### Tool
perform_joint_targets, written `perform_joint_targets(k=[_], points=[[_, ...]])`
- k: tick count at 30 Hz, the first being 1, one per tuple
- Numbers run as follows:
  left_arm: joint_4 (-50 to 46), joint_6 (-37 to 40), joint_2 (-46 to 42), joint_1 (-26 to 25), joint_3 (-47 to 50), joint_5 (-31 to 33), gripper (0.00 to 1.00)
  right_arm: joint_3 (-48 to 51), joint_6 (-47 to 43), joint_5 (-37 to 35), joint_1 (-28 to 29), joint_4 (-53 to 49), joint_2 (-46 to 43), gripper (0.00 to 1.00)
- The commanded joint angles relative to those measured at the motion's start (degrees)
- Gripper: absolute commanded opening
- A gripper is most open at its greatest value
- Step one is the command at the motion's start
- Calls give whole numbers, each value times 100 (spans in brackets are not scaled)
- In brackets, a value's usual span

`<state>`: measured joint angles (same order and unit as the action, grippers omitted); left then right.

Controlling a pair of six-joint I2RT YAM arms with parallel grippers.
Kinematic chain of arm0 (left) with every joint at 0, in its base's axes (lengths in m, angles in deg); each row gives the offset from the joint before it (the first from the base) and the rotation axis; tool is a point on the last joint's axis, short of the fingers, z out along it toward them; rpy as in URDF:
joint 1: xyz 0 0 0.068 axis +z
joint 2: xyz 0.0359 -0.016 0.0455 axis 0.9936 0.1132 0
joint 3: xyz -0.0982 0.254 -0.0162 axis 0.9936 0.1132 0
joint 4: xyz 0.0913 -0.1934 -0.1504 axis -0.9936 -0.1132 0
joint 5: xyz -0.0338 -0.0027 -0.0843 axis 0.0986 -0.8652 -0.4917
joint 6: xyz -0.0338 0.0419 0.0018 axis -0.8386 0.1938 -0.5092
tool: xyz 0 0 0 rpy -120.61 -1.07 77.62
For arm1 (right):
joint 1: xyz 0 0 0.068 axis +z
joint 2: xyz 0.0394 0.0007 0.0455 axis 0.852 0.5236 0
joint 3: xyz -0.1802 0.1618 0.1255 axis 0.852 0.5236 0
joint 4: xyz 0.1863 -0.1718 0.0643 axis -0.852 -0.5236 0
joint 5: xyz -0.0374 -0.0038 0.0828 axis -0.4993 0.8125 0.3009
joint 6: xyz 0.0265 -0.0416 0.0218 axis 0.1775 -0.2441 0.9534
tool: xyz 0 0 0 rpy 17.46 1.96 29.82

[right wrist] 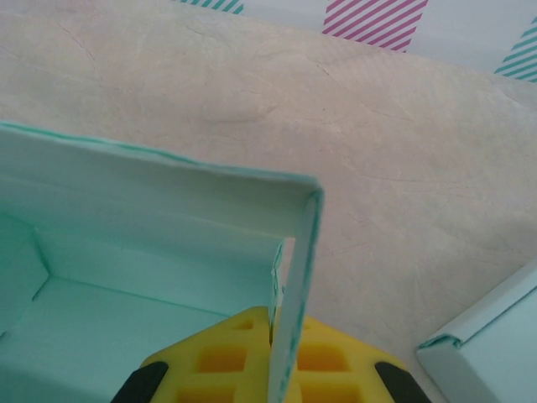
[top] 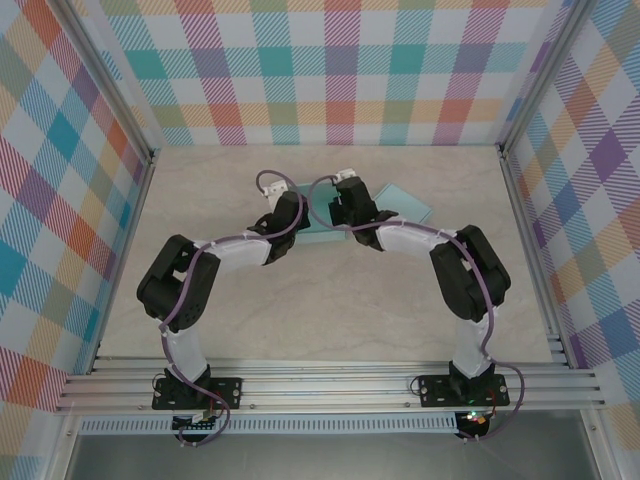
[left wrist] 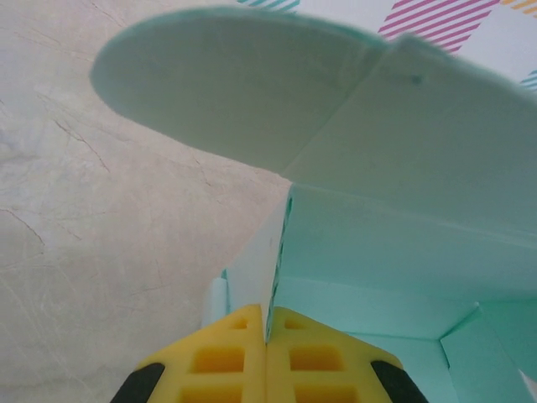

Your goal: Fold the paper box

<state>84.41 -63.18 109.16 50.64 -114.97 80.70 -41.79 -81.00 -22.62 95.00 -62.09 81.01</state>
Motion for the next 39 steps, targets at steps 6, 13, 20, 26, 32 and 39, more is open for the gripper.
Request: perform_joint_targets(k=[6, 13, 20, 26, 32, 39], points=[[648, -131, -72, -290, 711, -346, 0, 643, 908, 616, 471, 304, -301, 0], [857, -66, 7, -439, 1009, -86, 0, 407, 1345, 827, 513, 163, -345, 0], [880, -91, 148, -528, 1088, 59, 0, 233, 1639, 915, 508, 276, -204, 0], [901, -71, 205, -528, 1048, 65, 0, 351, 1487, 753, 508, 211, -147, 0], [1004, -181, 112, -528, 1241, 83, 0, 1343, 1231, 478, 582, 825, -115, 0], [1081, -238, -160, -528, 1591, 57, 0, 2036, 1259, 176, 732, 1285, -74, 0]])
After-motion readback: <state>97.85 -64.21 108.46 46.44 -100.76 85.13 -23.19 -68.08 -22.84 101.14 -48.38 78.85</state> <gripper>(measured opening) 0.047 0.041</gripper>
